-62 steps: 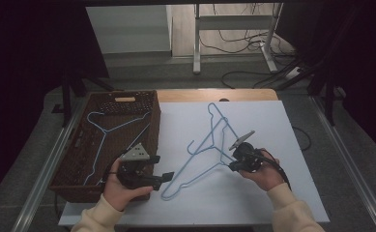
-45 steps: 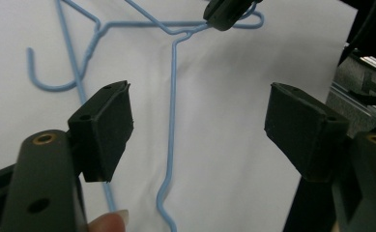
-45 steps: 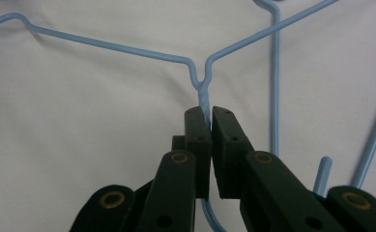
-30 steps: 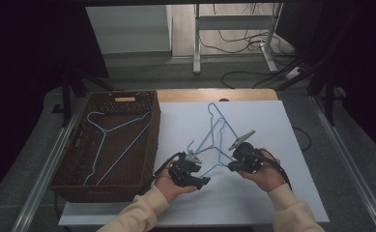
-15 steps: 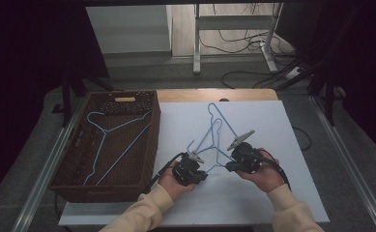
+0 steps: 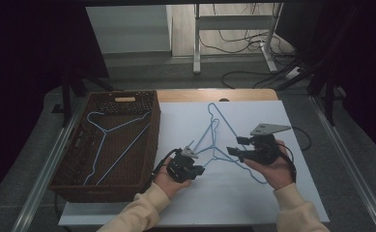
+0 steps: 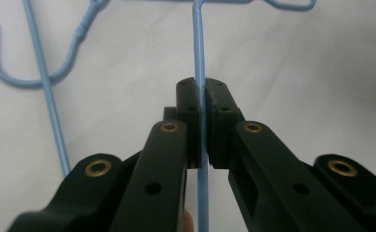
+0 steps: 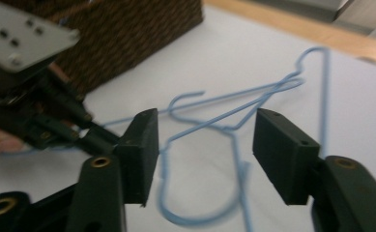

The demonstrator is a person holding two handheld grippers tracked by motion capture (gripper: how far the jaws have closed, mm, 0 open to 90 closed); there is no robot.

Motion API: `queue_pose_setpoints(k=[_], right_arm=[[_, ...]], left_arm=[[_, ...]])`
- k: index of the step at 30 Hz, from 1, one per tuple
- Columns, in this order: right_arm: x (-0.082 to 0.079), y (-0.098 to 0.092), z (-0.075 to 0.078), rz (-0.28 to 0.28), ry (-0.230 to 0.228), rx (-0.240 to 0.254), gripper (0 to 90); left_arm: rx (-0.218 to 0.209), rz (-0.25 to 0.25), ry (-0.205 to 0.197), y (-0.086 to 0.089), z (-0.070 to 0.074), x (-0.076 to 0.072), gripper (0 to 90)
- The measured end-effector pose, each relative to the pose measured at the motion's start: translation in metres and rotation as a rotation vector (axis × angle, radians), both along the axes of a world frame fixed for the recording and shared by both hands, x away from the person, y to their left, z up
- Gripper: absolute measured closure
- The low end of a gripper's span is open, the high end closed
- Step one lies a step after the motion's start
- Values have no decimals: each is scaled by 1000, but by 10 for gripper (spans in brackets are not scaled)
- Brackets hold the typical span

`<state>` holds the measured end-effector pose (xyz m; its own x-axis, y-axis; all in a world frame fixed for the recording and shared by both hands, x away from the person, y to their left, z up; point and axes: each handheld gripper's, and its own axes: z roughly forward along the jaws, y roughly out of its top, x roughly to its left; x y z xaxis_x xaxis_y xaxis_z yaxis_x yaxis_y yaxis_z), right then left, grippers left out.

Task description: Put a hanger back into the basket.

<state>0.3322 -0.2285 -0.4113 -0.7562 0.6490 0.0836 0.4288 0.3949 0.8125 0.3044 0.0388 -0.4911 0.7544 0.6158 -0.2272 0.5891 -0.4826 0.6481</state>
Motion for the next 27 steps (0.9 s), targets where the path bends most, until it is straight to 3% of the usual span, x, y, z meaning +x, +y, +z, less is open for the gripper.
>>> queue_pose_setpoints(k=[2,3,8,17,22,27], right_arm=[[2,-11,4,-29,-15,48,386],[3,-16,5,-37,-18,67,375],[7,-37,2,-124,-34,122,364],[18,-58,-17,-201,21,129,362],[21,-62,-23,-210,39,119,362],[21,-61,-28,-209,54,107,362]], left_arm=[[-21,17,-3,2,3,-1,863],[-10,9,-7,4,4,-1,864],[-37,30,-13,8,10,-4,864],[-67,42,-55,19,35,-11,865],[-125,68,-61,37,51,-13,865],[-180,75,-95,55,71,-19,865]])
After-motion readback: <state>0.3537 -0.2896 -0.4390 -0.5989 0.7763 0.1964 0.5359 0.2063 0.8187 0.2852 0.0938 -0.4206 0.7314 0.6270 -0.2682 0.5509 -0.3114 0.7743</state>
